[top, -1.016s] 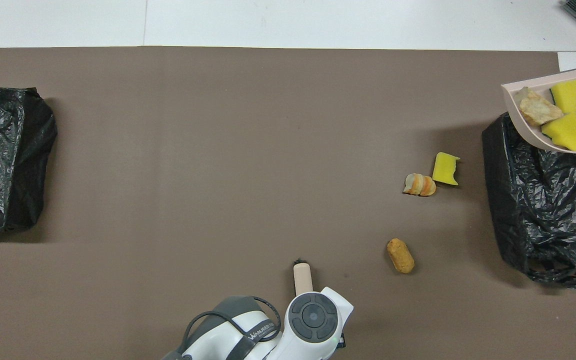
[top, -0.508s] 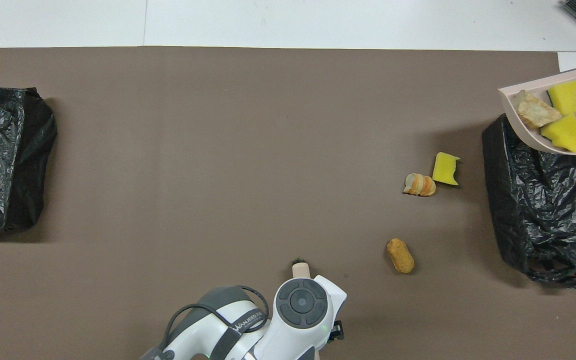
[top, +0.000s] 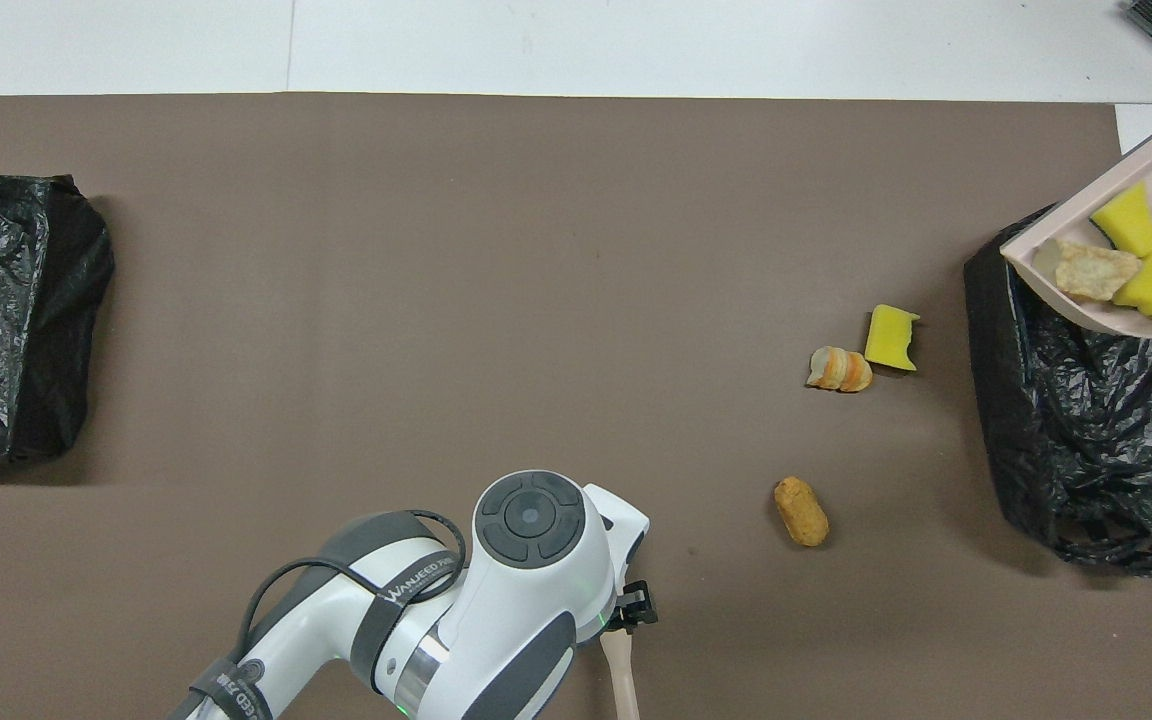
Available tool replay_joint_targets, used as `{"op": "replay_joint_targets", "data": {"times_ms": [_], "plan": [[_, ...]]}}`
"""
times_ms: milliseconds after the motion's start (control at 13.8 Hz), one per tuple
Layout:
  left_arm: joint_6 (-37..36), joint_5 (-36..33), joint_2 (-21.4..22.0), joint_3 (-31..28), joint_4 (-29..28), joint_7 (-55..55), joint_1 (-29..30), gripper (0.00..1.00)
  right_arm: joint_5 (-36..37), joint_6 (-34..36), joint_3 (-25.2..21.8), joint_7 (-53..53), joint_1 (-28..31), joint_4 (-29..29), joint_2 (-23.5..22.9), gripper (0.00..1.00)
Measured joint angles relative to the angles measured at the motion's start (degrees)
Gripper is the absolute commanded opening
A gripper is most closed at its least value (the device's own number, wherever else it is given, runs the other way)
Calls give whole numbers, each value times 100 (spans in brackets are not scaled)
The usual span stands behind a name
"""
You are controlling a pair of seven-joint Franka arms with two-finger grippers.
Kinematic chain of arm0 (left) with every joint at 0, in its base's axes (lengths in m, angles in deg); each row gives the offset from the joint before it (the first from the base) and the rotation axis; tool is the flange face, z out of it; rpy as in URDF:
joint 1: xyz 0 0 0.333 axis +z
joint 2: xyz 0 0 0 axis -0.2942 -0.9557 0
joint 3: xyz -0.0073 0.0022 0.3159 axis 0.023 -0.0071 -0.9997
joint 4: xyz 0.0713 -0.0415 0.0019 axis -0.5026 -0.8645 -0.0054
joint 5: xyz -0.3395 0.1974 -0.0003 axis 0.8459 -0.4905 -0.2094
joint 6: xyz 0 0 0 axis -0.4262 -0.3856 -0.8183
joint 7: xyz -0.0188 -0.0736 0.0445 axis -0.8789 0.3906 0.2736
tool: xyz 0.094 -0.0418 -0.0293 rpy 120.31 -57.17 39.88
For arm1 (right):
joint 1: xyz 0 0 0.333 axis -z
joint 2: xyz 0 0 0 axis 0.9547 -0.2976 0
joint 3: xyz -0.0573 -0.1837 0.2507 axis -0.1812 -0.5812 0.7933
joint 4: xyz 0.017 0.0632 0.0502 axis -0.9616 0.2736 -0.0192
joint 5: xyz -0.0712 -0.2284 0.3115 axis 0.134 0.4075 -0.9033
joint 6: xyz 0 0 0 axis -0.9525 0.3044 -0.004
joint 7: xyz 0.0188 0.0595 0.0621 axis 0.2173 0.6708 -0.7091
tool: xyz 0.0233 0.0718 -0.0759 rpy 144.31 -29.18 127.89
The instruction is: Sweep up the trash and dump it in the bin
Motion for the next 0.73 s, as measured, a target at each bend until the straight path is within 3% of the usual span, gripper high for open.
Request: {"op": "replay_joint_targets", "data": {"times_ms": [363,725], "plan": [[-32,-15,0,-2,10,-56,61,100,603,-277,3,-2244,182,6,-201,0],[-56,-17,0,-7,10,-93,142,100,1786,-647,36,-2685,130,205,-196,0]]}}
